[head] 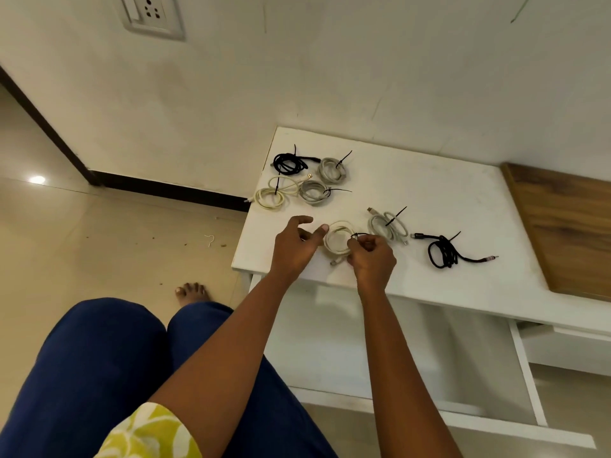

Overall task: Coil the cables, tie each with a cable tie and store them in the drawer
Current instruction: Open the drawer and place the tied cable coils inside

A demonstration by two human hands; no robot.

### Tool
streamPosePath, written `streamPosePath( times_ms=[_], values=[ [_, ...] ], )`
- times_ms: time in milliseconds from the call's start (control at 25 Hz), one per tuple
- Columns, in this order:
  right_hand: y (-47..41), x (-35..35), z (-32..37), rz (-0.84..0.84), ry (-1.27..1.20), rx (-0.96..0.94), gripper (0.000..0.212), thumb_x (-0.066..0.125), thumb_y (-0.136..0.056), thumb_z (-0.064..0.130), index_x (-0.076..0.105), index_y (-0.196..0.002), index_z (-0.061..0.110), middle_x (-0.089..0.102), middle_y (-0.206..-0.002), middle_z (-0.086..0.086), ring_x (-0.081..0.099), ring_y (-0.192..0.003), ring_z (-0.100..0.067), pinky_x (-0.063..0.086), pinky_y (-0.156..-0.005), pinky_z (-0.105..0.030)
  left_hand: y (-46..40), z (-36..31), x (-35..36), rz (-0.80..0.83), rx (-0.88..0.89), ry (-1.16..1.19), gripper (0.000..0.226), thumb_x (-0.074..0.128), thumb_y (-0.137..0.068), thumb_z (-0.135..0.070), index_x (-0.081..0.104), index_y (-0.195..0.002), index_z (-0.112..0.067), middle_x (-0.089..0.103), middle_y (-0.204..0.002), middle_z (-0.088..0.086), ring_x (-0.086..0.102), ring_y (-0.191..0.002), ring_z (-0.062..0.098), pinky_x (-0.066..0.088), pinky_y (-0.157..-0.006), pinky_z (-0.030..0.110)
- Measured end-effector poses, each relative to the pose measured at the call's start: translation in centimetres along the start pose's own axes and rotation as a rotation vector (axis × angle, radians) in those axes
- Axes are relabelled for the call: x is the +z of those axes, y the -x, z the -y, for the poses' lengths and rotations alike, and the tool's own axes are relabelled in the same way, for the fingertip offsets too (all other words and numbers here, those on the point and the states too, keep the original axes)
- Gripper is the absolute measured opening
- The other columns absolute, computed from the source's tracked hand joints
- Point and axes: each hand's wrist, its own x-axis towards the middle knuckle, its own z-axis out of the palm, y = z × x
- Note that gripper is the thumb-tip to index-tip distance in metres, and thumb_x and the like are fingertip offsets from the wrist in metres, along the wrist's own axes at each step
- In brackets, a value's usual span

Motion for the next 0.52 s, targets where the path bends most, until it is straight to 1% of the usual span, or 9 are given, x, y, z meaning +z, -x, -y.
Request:
streamPosePath(
  times_ms=[40, 80, 160, 200, 280, 360, 400, 440, 520],
  values=[
    [0.3, -0.8, -0.3, 0.045, -0.062, 0.022, 0.017, 0.071, -0.075, 0.011, 0.067, -0.09, 0.004, 0.07, -0.087, -0.013, 0.068, -0.086, -0.03, 0.056, -0.077, -0.041, 0.4, -0.2, -0.2, 0.072, -0.013, -0.041, 0.042, 0.069, -0.078, -0.048, 0.059, -0.109, -0.022, 0.069, -0.079, 0.0, 0.059, -0.07, 0.007, 0.04, -0.062, 0.018],
    [0.8, -1.7, -0.7, 0.095, -0.11, 0.042, 0.015, 0.071, -0.075, 0.007, 0.067, -0.088, 0.002, 0.07, -0.086, -0.017, 0.069, -0.081, -0.03, 0.058, -0.073, -0.04, 0.8, -0.2, -0.5, 0.16, -0.005, -0.121, 0.042, 0.073, -0.075, -0.049, 0.06, -0.105, -0.021, 0.067, -0.073, 0.001, 0.058, -0.067, 0.008, 0.04, -0.06, 0.02],
    [1.9, -4.0, -1.9, 0.2, -0.163, 0.078, 0.011, 0.071, -0.074, 0.0, 0.066, -0.084, 0.001, 0.069, -0.081, -0.018, 0.068, -0.069, -0.025, 0.059, -0.058, -0.03, 1.8, -0.3, -1.0, 0.334, 0.04, -0.322, 0.043, 0.08, -0.068, -0.045, 0.061, -0.098, -0.019, 0.061, -0.068, -0.002, 0.055, -0.065, 0.01, 0.039, -0.057, 0.02],
    [2.4, -5.3, -2.5, 0.272, -0.163, 0.098, 0.01, 0.071, -0.074, -0.002, 0.066, -0.082, 0.001, 0.069, -0.078, -0.016, 0.068, -0.064, -0.021, 0.057, -0.053, -0.025, 2.1, -0.4, -1.3, 0.413, 0.046, -0.407, 0.042, 0.081, -0.067, -0.042, 0.062, -0.095, -0.017, 0.058, -0.068, -0.005, 0.054, -0.066, 0.009, 0.038, -0.057, 0.019],
    [2.9, -7.8, -3.9, 0.471, -0.101, 0.127, 0.013, 0.072, -0.073, -0.006, 0.066, -0.083, 0.002, 0.069, -0.074, -0.013, 0.068, -0.06, -0.016, 0.055, -0.053, -0.023, 2.7, -0.6, -1.6, 0.585, -0.002, -0.49, 0.034, 0.083, -0.066, -0.037, 0.065, -0.086, -0.016, 0.059, -0.07, -0.007, 0.053, -0.066, 0.006, 0.038, -0.058, 0.017],
    [3.1, -9.1, -5.2, 0.656, -0.016, 0.142, 0.016, 0.074, -0.072, -0.005, 0.068, -0.085, 0.002, 0.07, -0.073, -0.012, 0.069, -0.063, -0.016, 0.056, -0.056, -0.025, 3.1, -0.8, -1.3, 0.726, -0.112, -0.471, 0.024, 0.083, -0.069, -0.027, 0.067, -0.081, -0.014, 0.063, -0.073, -0.004, 0.057, -0.066, 0.006, 0.045, -0.059, 0.015],
    [3.2, -9.1, -5.9, 0.7, 0.01, 0.159, 0.017, 0.075, -0.072, -0.005, 0.068, -0.086, 0.002, 0.071, -0.073, -0.012, 0.07, -0.065, -0.018, 0.056, -0.058, -0.026, 3.3, -0.6, -0.7, 0.775, -0.179, -0.478, 0.022, 0.082, -0.071, -0.022, 0.067, -0.084, -0.012, 0.065, -0.075, -0.001, 0.061, -0.067, 0.008, 0.05, -0.06, 0.016],
    [3.4, -8.8, -6.7, 0.718, 0.03, 0.179, 0.017, 0.075, -0.072, -0.005, 0.068, -0.087, 0.001, 0.071, -0.074, -0.013, 0.07, -0.067, -0.02, 0.057, -0.059, -0.027, 3.6, -0.2, 0.0, 0.812, -0.242, -0.521, 0.023, 0.08, -0.074, -0.017, 0.067, -0.091, -0.009, 0.067, -0.08, 0.003, 0.064, -0.07, 0.011, 0.054, -0.064, 0.018],
    [3.5, -7.3, -8.1, 0.731, 0.09, 0.232, 0.018, 0.073, -0.073, -0.006, 0.067, -0.089, -0.002, 0.07, -0.077, -0.015, 0.069, -0.07, -0.024, 0.058, -0.061, -0.029, 3.9, 1.3, 1.3, 0.859, -0.342, -0.687, 0.033, 0.072, -0.081, -0.008, 0.061, -0.112, -0.002, 0.068, -0.102, 0.014, 0.065, -0.079, 0.019, 0.055, -0.077, 0.025]
  ],
)
